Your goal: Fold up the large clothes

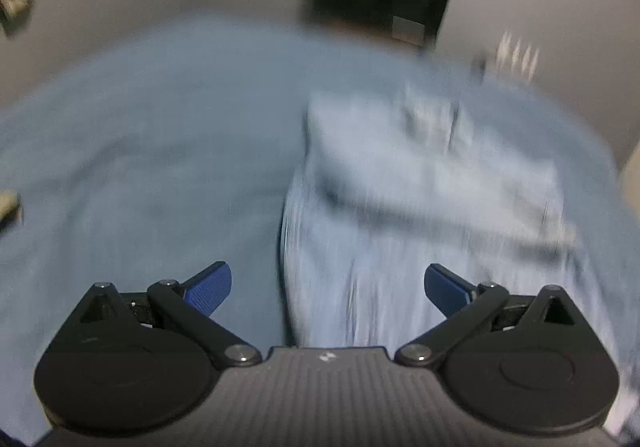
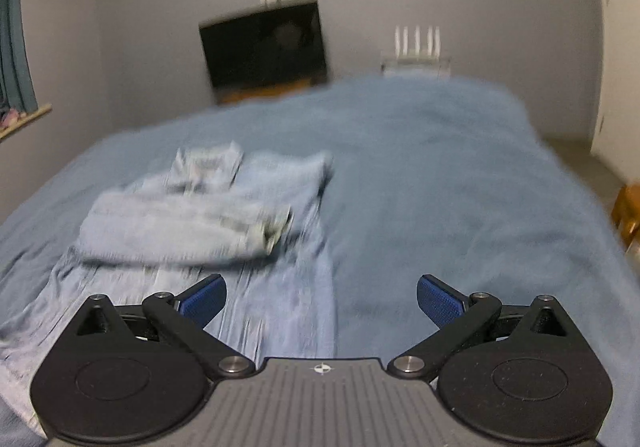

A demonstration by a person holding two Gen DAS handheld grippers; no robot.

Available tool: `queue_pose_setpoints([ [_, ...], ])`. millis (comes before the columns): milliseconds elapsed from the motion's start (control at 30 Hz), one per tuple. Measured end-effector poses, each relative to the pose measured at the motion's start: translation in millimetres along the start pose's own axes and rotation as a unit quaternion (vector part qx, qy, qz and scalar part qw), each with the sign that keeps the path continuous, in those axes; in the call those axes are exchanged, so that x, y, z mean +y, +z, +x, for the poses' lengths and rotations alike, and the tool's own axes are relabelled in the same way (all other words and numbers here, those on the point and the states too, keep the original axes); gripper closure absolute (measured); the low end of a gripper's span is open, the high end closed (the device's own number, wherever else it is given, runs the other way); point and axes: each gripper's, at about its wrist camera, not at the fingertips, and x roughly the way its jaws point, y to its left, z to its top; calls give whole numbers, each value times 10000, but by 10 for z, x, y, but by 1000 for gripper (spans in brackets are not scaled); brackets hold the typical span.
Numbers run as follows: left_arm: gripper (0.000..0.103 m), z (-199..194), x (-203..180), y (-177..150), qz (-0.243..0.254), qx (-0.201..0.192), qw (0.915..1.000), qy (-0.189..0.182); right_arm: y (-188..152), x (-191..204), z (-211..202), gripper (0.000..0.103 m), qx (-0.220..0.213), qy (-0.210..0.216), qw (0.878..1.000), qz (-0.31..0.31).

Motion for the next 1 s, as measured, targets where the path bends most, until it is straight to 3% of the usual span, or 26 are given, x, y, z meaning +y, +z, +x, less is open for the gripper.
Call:
queue_pose_setpoints([
  [67, 0, 43, 82, -51, -265, 323, 9991, -109, -52, 13, 134, 1, 354, -83, 9993, -14],
  [200, 0, -22, 141, -59, -515, 261, 9981, -192, -140, 12, 301, 1, 771, -62, 9970, 79],
  [400, 0, 41, 34, -86, -106, 946, 9950, -311, -237, -98, 481, 1, 1331, 110, 9893, 586],
  [533, 0, 159, -60, -136, 100, 1146, 9931, -234, -313, -139, 587, 2, 1720, 140, 9821, 756],
  [700, 0, 288, -99, -163, 241, 1468, 9885, -271, -369, -190, 652, 4, 1907, 171, 9772, 915],
  [1000, 0, 444, 24, -173, -87, 1806, 9826, -419, -413, -158, 752, 8, 2280, 258, 9685, 969],
])
